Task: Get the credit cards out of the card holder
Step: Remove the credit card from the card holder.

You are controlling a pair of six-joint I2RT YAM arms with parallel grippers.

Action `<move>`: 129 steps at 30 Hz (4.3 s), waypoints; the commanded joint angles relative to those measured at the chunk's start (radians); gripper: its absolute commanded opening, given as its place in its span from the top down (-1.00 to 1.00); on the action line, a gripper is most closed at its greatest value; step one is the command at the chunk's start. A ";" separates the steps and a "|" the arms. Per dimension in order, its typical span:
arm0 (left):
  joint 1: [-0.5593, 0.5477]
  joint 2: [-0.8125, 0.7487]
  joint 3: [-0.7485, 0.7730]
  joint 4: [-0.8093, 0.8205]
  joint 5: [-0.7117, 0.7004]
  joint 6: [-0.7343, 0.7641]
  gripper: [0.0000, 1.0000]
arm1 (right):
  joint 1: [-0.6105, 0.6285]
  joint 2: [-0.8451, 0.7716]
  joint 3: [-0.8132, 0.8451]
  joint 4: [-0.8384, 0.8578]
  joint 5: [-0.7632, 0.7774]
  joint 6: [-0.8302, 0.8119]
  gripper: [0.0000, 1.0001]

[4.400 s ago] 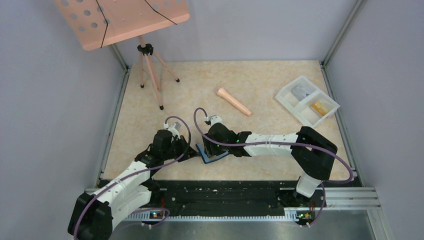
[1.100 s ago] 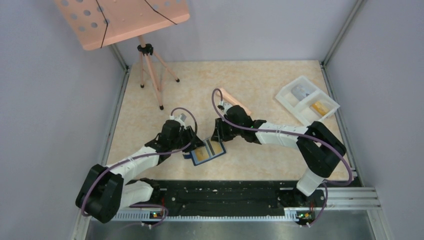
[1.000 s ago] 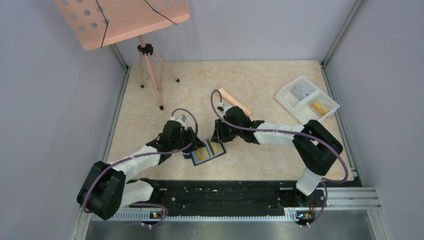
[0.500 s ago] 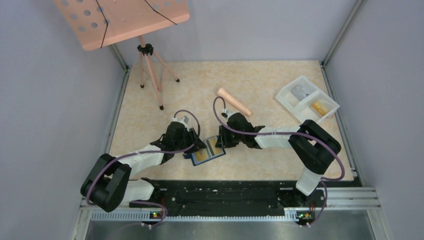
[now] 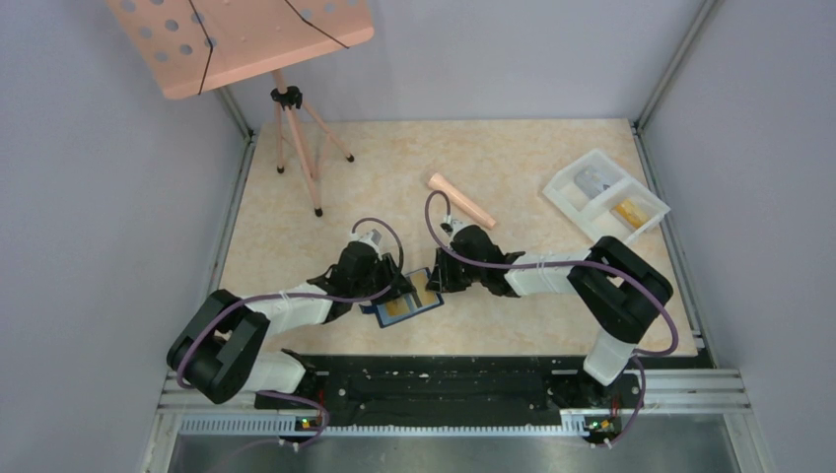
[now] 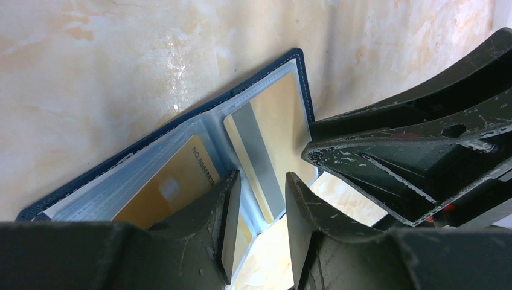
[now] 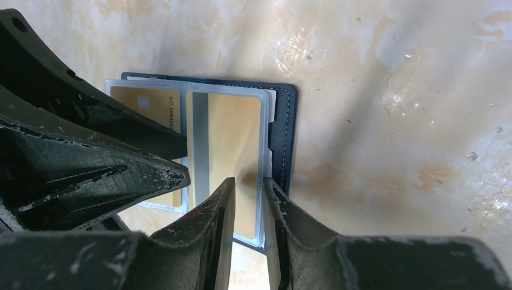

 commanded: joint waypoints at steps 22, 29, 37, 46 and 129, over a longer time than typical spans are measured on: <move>-0.031 -0.121 -0.015 0.038 0.001 -0.088 1.00 | 0.002 0.001 -0.061 -0.023 -0.006 0.027 0.65; -0.029 -0.174 -0.015 -0.080 -0.041 -0.073 1.00 | -0.001 0.001 -0.053 -0.044 0.014 0.021 0.67; -0.024 -0.228 -0.045 -0.133 -0.037 -0.068 1.00 | -0.007 -0.013 -0.045 -0.063 0.017 0.007 0.69; 0.029 -0.243 -0.025 -0.141 0.050 0.030 1.00 | -0.006 -0.177 -0.012 -0.119 -0.016 -0.003 0.52; 0.045 -0.196 -0.145 0.167 0.120 -0.146 0.15 | 0.027 0.056 -0.032 0.062 -0.075 0.074 0.52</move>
